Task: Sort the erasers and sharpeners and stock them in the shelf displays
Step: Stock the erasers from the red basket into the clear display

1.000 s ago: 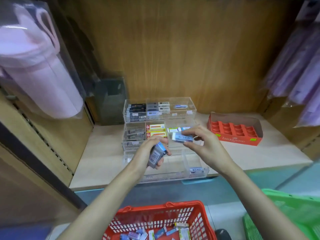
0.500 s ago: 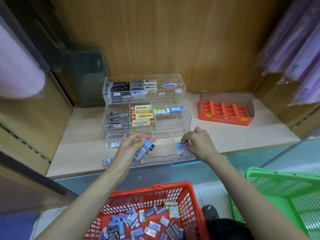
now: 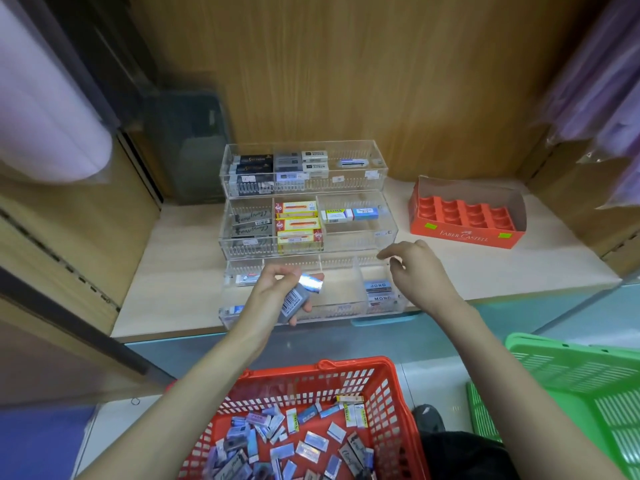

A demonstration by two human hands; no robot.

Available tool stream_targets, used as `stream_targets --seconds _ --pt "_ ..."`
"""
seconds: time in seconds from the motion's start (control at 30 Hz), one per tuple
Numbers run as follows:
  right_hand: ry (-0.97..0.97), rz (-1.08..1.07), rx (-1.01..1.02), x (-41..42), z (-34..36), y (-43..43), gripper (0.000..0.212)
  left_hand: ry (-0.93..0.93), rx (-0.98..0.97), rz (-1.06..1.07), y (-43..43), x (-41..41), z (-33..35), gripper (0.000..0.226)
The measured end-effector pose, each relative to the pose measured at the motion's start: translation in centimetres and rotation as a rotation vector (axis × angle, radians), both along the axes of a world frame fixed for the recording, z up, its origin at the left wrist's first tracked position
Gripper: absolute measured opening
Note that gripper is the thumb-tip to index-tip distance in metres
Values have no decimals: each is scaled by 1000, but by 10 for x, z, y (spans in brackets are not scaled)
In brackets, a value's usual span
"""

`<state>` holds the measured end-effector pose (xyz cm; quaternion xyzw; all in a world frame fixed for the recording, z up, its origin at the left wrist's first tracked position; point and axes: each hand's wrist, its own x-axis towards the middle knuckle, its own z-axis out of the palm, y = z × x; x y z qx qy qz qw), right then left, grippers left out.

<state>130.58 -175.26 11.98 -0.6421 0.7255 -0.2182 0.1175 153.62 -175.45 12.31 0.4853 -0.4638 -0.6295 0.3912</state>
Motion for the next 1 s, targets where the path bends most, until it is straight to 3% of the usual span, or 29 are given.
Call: stream_targets --seconds 0.07,0.17,0.27,0.5,0.63,0.83,1.0 --pt "-246 15 -88 24 19 13 29 -11 -2 2 4 0 1 9" --pt "-577 145 -12 68 32 31 18 -18 -29 -19 11 -1 -1 11" --pt "-698 169 76 92 26 35 25 16 -66 -25 17 1 -1 12" --pt "-811 178 22 100 17 36 23 25 27 17 22 16 1 15" --pt "-776 101 29 107 6 33 16 191 132 169 16 36 -2 26" --pt "-693 94 29 121 -8 18 16 -5 34 219 5 78 -17 25" --pt "-360 30 75 136 -28 -19 20 -51 -60 223 -1 98 -20 18"
